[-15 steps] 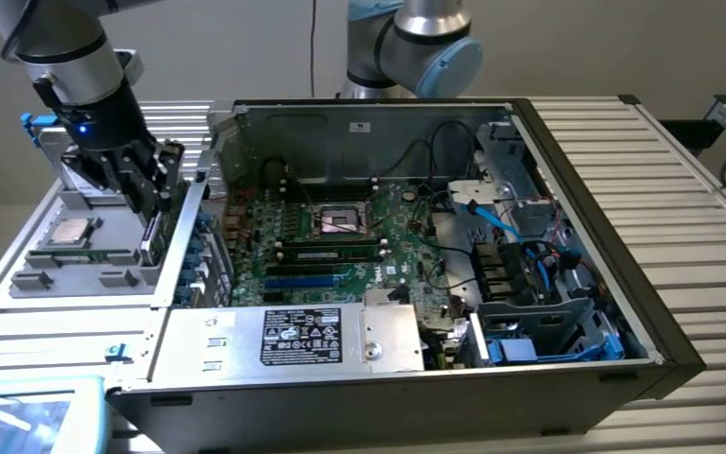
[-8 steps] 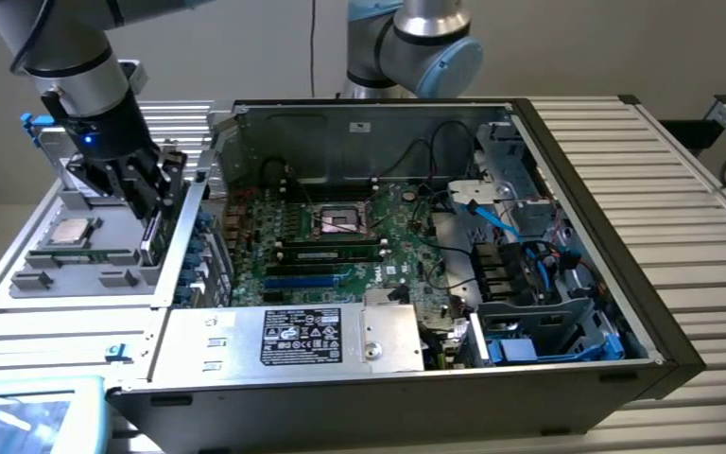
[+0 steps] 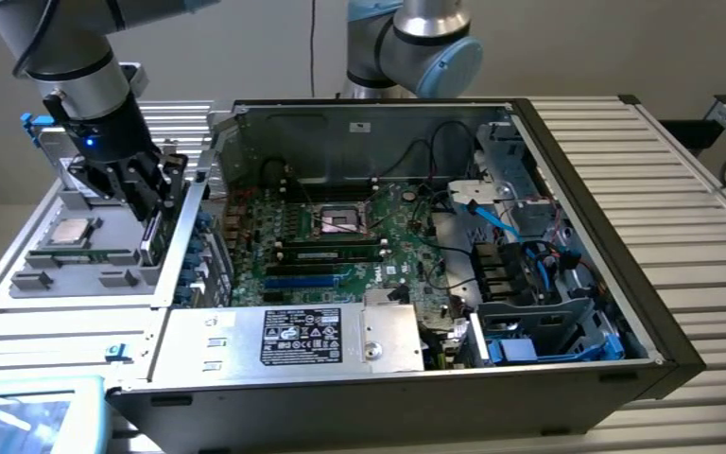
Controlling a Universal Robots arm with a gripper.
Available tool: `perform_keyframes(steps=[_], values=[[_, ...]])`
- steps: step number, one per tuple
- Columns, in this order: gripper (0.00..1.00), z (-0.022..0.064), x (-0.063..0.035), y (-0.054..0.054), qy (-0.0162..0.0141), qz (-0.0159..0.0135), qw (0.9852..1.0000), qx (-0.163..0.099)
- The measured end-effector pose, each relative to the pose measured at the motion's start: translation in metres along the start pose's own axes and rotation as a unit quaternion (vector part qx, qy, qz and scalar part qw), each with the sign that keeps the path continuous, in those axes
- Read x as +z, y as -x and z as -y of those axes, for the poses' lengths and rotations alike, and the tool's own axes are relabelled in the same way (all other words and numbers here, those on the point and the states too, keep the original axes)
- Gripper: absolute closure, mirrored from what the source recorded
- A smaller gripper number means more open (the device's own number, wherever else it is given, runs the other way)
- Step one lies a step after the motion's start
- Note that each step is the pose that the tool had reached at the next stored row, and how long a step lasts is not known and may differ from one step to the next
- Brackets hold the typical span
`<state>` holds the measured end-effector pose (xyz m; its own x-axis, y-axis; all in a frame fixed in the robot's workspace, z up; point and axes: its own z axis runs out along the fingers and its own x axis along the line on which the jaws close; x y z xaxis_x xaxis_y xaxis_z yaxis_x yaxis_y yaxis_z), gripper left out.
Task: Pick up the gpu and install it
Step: 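Pick up the gpu and move the gpu toward the slot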
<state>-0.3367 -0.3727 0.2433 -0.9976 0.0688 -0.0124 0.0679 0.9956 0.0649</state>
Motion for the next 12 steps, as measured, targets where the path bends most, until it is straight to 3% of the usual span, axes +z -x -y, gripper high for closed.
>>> perform_keyframes(steps=[8, 12], values=[[0.56, 0.0, 0.0004, 0.0, 0.0, 0.0, 1.0, 0.0], [0.65, 0.0, 0.0006, 0.0, 0.0, 0.0, 1.0, 0.0]])
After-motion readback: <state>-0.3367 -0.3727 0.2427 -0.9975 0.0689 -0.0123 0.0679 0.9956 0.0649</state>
